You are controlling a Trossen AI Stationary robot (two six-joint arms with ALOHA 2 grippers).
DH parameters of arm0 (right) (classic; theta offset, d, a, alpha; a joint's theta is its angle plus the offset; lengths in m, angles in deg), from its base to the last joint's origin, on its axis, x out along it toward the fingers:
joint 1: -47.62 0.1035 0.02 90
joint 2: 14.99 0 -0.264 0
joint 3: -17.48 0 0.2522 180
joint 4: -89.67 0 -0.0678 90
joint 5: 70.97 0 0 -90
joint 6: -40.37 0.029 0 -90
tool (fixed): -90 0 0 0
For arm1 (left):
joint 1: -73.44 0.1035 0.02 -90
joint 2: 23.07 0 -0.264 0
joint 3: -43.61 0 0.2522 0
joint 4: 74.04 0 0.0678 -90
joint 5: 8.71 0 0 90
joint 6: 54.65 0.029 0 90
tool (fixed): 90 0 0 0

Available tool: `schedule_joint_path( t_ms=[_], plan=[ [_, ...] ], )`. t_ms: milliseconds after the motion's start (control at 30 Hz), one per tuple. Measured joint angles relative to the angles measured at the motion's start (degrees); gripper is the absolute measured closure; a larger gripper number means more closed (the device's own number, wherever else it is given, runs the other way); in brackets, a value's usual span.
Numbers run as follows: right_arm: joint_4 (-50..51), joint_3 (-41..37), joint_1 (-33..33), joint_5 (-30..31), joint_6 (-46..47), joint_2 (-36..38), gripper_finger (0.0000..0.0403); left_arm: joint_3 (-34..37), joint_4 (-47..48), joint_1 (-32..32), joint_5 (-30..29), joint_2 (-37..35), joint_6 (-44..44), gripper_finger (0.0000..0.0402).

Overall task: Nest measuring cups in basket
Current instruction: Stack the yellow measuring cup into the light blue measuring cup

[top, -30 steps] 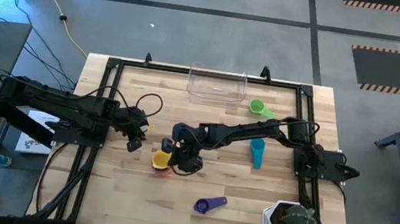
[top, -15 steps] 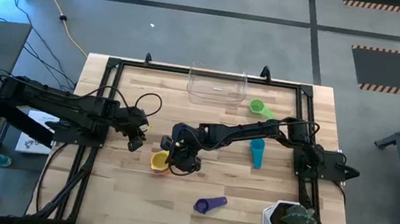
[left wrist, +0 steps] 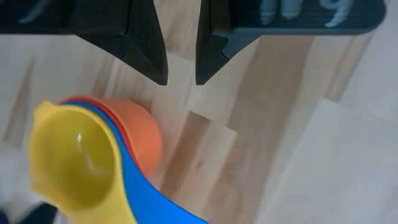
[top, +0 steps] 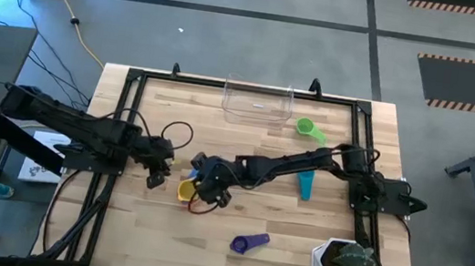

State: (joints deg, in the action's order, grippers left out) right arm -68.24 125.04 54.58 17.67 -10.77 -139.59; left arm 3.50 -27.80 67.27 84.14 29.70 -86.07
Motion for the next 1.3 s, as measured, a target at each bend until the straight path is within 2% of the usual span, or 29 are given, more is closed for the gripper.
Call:
schedule_joint_path(
  t_ms=[200,433,633,800,1000,1200,1300],
  plan=[
    [4.94,-0.02,2.96,8.23,3.32,0.07,0.0313,0.02,-7.25,-2.37,-0.36,2.01,4.89,0.0328],
    [11.14,-0.07,4.87,12.93,7.45,0.56,0.0313,0.02,-8.74,0.45,-1.95,5.01,8.02,0.0328],
    [10.75,-0.07,4.67,13.68,7.8,2.51,0.0313,0.04,-9.16,4.19,-2.08,8.41,10.76,0.0328],
    [11.9,-0.04,4.1,13.25,11.95,3.19,0.0313,0.04,-10.53,5.44,-2.06,10.35,12.66,0.0328],
    [12.35,-0.04,4.11,8.85,16.72,3.19,0.0313,0.04,-10.37,6.59,-2.05,10.8,14.05,0.0328],
    [12.5,0.79,4.78,13.48,23.62,3.37,0.0313,0.04,-9.18,6.11,-1.86,10.78,11.07,0.0328],
    [13.19,0.79,4.55,9.68,27.47,3.37,0.0313,0.04,-6.37,4.86,-1.84,10.78,9.14,0.0328]
  ],
)
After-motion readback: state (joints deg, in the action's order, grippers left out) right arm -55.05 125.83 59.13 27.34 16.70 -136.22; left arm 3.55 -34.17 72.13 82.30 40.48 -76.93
